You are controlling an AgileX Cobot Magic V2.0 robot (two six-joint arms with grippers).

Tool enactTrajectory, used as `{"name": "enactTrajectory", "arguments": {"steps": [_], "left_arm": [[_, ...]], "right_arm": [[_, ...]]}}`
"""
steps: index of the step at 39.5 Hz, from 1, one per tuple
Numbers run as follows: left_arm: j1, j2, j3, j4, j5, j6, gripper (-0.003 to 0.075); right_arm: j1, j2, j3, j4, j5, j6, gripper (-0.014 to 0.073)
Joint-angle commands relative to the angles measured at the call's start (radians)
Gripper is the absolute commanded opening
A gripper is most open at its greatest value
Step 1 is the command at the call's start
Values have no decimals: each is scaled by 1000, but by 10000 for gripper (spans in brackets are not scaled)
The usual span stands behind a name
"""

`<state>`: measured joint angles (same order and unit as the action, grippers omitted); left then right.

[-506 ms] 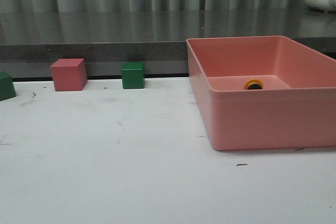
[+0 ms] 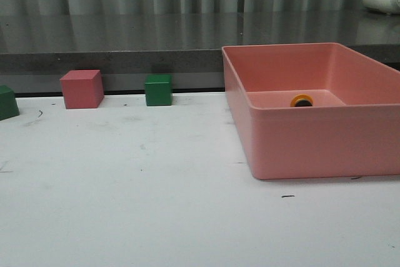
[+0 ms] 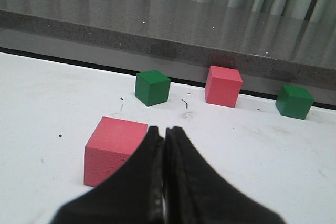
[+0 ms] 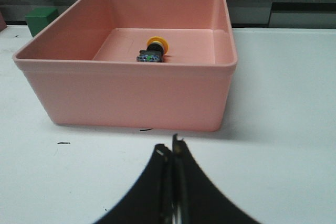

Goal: Place and stand button with both arms

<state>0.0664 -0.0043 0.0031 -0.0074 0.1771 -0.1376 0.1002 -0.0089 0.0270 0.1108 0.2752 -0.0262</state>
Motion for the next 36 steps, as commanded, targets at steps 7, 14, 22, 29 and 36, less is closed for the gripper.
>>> {"name": "enactTrajectory", "arguments": {"steps": [7, 14, 22, 29, 36], "left_arm": [[0, -23, 9, -8, -82, -12, -20], [0, -23, 9, -8, -94, -12, -20], [0, -23, 9, -8, -125, -12, -20], [0, -23, 7, -8, -273, -12, -20], [0, -23, -33, -8, -445, -12, -20]], "right_arm": [[-6, -19, -5, 7, -74, -9, -62], [-6, -19, -5, 7, -76, -9, -62], [-6, -19, -5, 23, -105, -9, -62], [-6, -19, -7, 95, -181, -8, -62], [-6, -19, -78, 98, -157, -8, -62]]}}
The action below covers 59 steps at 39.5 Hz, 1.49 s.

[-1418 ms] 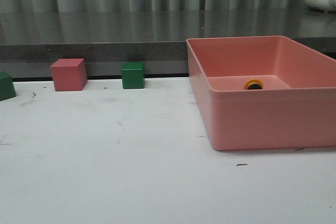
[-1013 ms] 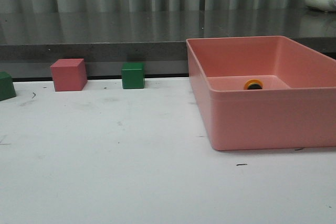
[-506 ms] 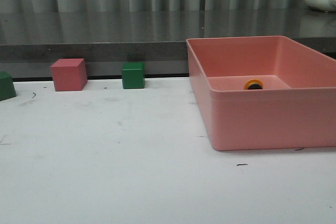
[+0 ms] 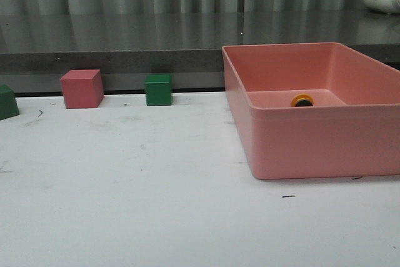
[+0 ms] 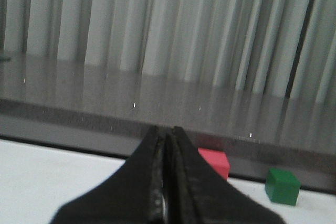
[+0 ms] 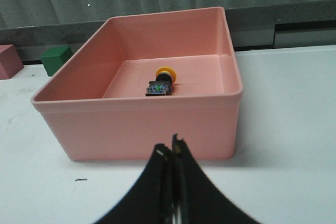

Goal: Place and stand button with both arms

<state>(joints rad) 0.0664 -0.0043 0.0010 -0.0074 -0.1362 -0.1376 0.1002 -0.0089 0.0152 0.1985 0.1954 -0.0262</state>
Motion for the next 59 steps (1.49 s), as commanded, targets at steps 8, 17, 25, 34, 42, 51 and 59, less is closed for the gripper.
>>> {"name": "enactTrajectory", "arguments": {"steps": [8, 17, 25, 34, 42, 51, 59], "left_arm": [[0, 38, -253, 7, 154, -12, -20], [0, 244, -428, 113, 321, -12, -20], [0, 343, -457, 116, 293, -12, -20], [0, 346, -457, 116, 293, -12, -18], [0, 346, -457, 116, 293, -12, 195], [0, 346, -457, 116, 293, -12, 684], [0, 346, -457, 116, 293, -12, 671]], "right_arm": [[-6, 21, -230, -38, -16, -9, -60], [-6, 290, -457, -40, 112, -9, -60], [-6, 500, -580, -39, 113, -9, -60], [-6, 559, -590, -39, 105, -9, -48], [-6, 558, -590, -39, 88, -9, 253], [-6, 563, -590, -39, 65, -9, 654], [-6, 676, -601, -8, -23, -8, 644]]}}
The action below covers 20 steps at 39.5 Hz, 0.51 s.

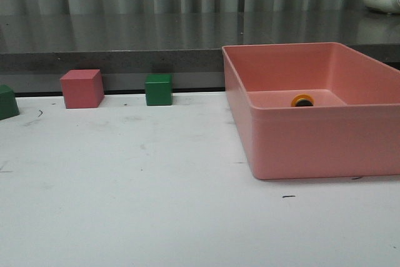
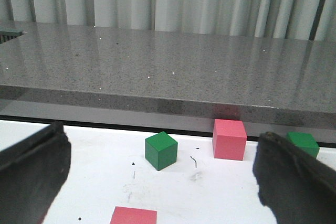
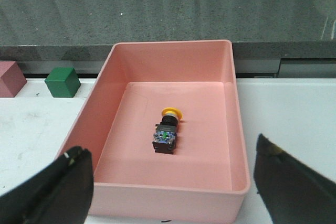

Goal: Place and stand button with both arms

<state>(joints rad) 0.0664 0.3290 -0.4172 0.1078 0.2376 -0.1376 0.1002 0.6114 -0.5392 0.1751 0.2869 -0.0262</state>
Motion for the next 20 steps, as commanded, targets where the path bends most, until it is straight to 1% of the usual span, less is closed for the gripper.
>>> {"name": "enactTrajectory", "arguments": {"steps": [1, 9, 11, 14, 20], "left_arm": [[0, 12, -39, 1, -81, -12, 667], [0, 12, -39, 1, -81, -12, 624], [0, 12, -39, 1, -81, -12, 615], [0, 12, -39, 1, -81, -12, 601], [0, 12, -39, 1, -81, -12, 596]], "right_arm": [[-6, 86, -58, 18, -116, -8, 644], [-3, 365, -205, 23, -104, -8, 644], [1, 434, -249, 43, -96, -8, 644], [17, 547, -329, 70, -68, -8, 644], [69, 738, -483, 72, -3, -8, 643]]}}
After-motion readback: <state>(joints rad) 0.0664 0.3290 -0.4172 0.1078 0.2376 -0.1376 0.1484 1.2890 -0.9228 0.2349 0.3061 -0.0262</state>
